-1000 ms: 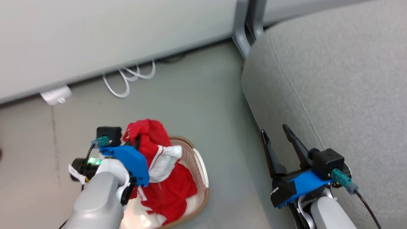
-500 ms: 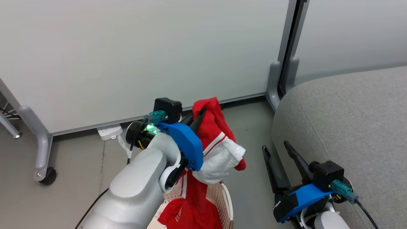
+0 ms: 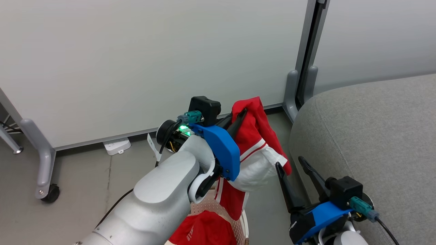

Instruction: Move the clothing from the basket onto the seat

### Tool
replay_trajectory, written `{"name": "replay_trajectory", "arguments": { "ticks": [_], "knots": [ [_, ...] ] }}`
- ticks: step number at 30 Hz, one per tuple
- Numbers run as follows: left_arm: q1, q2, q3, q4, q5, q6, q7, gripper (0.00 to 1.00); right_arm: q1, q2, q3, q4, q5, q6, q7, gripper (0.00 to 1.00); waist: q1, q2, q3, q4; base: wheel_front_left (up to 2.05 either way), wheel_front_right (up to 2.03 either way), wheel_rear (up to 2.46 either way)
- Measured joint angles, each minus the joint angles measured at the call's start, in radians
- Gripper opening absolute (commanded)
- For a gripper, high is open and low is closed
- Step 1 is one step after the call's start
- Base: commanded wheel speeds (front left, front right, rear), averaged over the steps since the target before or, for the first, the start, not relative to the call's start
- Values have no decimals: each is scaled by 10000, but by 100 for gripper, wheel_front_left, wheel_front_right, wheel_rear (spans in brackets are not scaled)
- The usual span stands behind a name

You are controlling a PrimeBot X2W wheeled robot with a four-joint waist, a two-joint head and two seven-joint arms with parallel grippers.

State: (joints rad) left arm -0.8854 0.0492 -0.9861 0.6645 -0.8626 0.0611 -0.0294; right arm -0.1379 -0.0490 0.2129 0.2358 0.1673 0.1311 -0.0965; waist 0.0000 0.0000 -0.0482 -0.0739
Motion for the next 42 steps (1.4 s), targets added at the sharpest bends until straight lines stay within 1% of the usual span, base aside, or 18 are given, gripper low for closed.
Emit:
{"name": "replay_trajectory", "arguments": {
  "ticks": [7, 10, 16, 23, 27, 30, 32, 33, 42],
  "knots": [
    [-156, 2, -558, 222, -585, 107, -324, 0, 14, 0, 140, -136, 2, 0, 146, 100, 0, 0, 48, -51, 0, 0, 0],
    [-196, 4, -719, 290, -819, 109, -512, 0, -105, 0, 395, -138, 17, -2, 286, 100, 0, 0, 64, -72, 0, 0, 0],
    [-341, 4, -1141, 380, -1248, 144, -744, 0, -915, 2, 949, 222, 19, -2, 993, 100, 1, 0, 80, -54, 0, 0, 0],
    [-440, 4, -1597, 330, -1689, 167, -892, 0, -2007, -2, 1532, 1177, 268, -2, 1885, 100, 1, 0, 86, 37, 0, 0, 0],
    [-577, 0, -1850, 286, -1912, 186, -965, 0, -2769, 0, 2090, 1981, 412, 0, 2086, 100, 0, 0, 99, 74, 0, 0, 0],
    [-621, 4, -1994, 274, -2056, 198, -1047, 0, -3186, -4, 2537, 2658, 533, 0, 2004, 100, 1, 0, 118, 110, 0, 0, 0],
    [-670, 2, -2111, 259, -2153, 198, -1076, 0, -3417, 0, 2757, 3022, 596, 0, 1904, 44, 1, 0, 118, 144, 0, 0, 0],
    [-692, 6, -2148, 255, -2205, 198, -1108, 0, -3500, 0, 2871, 3185, 637, -2, 1829, 0, 1, 0, 116, 157, 0, 0, 0],
    [-784, 6, -2466, 309, -2556, 199, -1237, 0, -3767, -2, 3290, 4025, 913, 0, 1174, 0, 0, 0, 64, 200, 0, 0, 0]
  ]
}}
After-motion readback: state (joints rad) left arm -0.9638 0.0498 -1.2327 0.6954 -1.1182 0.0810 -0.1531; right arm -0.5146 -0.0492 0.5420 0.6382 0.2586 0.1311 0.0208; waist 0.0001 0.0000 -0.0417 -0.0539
